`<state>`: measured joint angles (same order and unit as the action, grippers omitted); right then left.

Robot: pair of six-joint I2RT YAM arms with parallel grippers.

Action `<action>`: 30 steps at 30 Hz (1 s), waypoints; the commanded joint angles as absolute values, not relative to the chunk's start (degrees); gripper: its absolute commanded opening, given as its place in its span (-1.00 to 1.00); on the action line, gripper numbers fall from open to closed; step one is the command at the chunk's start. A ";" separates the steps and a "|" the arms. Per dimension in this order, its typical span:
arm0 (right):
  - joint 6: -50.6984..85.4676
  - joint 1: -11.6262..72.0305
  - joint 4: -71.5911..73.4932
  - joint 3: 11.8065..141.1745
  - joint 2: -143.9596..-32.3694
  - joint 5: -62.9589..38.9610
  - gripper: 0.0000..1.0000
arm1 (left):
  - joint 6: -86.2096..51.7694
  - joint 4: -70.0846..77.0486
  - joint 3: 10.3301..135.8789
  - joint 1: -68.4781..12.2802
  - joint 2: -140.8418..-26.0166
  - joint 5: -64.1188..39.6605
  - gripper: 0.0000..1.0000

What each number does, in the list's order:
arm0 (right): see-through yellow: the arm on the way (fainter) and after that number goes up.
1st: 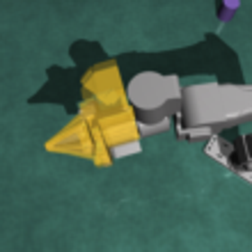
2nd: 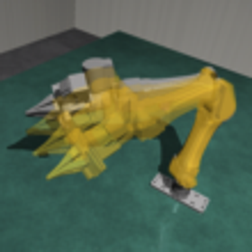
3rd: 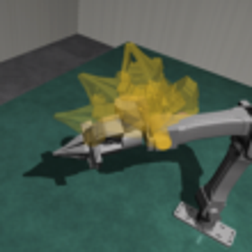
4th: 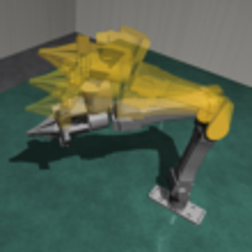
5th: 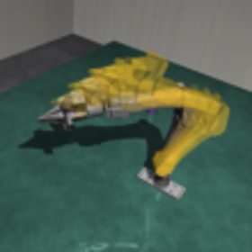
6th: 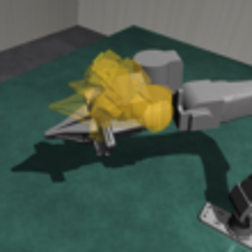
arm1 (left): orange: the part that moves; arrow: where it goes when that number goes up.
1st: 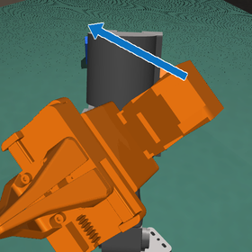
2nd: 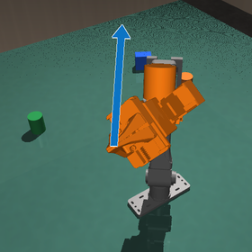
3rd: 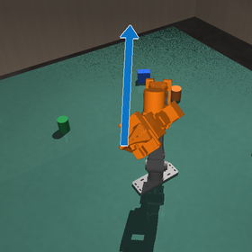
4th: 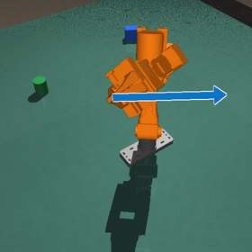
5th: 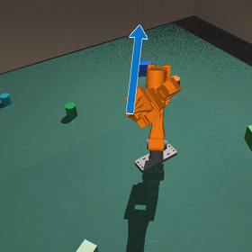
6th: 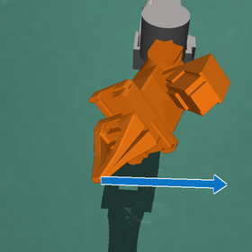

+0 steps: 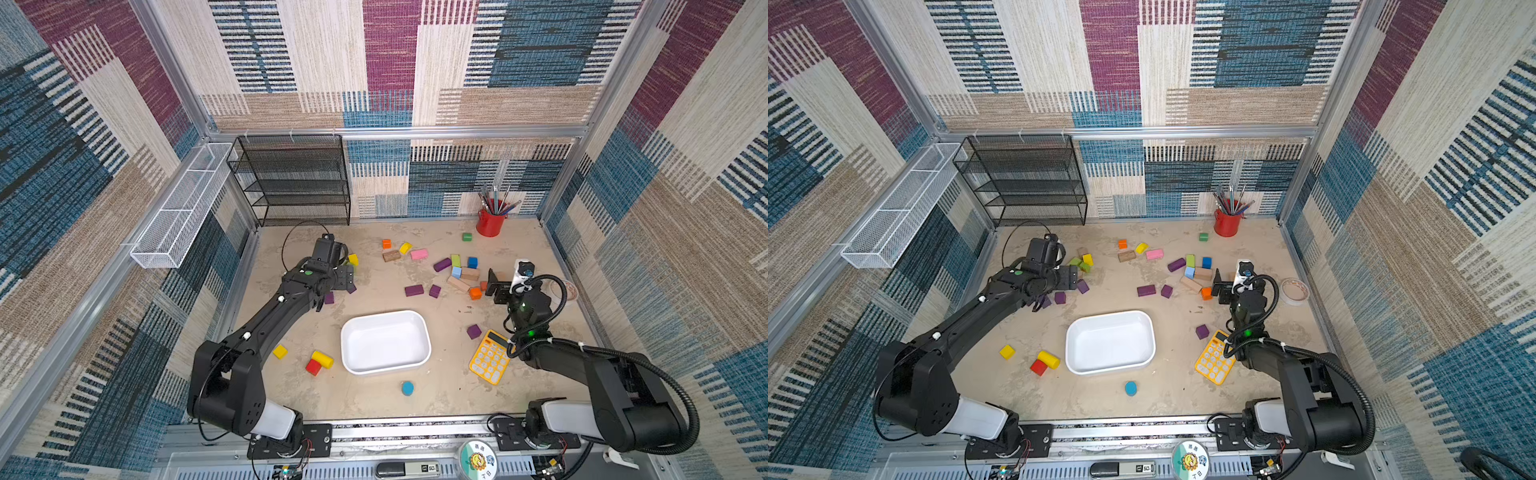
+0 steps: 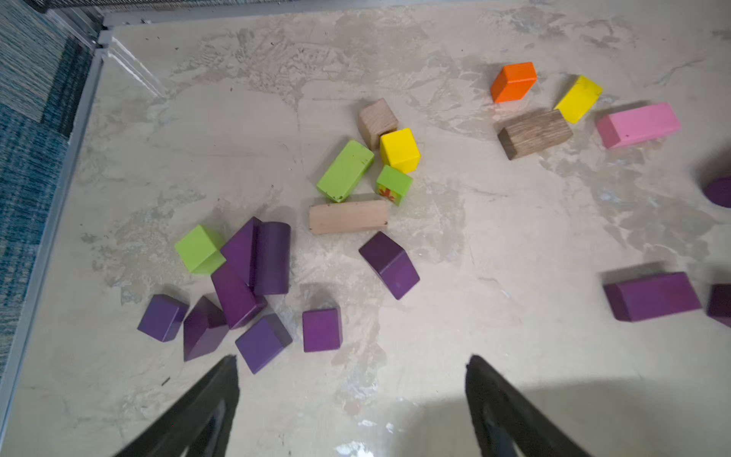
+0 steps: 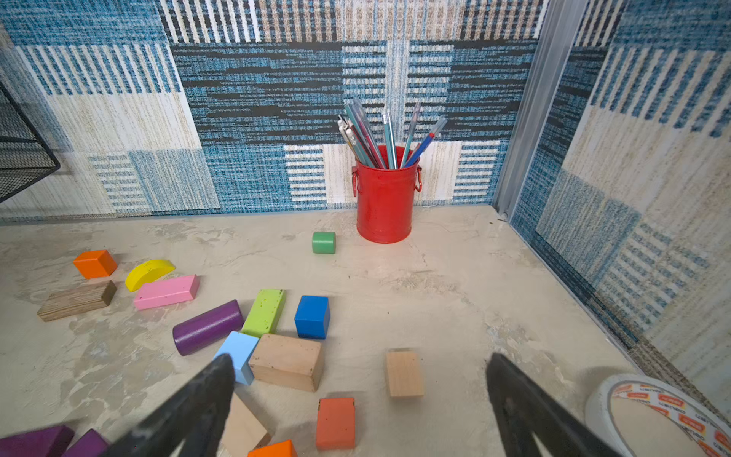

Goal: Pick purple bricks into the storage bin
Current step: Pick up the building block from the center of the board.

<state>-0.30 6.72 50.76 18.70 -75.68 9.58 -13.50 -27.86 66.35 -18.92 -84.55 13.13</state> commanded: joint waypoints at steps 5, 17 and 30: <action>1.35 8.28 42.01 23.35 -76.42 9.46 0.99 | -18.40 -40.11 65.50 -18.97 -79.79 1.83 0.99; 5.72 10.68 22.19 36.16 -78.50 10.38 0.99 | -18.99 -41.02 57.63 -18.95 -69.77 -2.20 0.99; 15.83 18.97 0.99 50.59 -82.54 12.19 0.99 | -18.69 -38.53 54.70 -18.98 -66.89 -2.98 0.99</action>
<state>11.62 17.23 7.03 48.10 -81.23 10.15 -18.22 -39.66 55.22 -18.92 -67.44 -1.78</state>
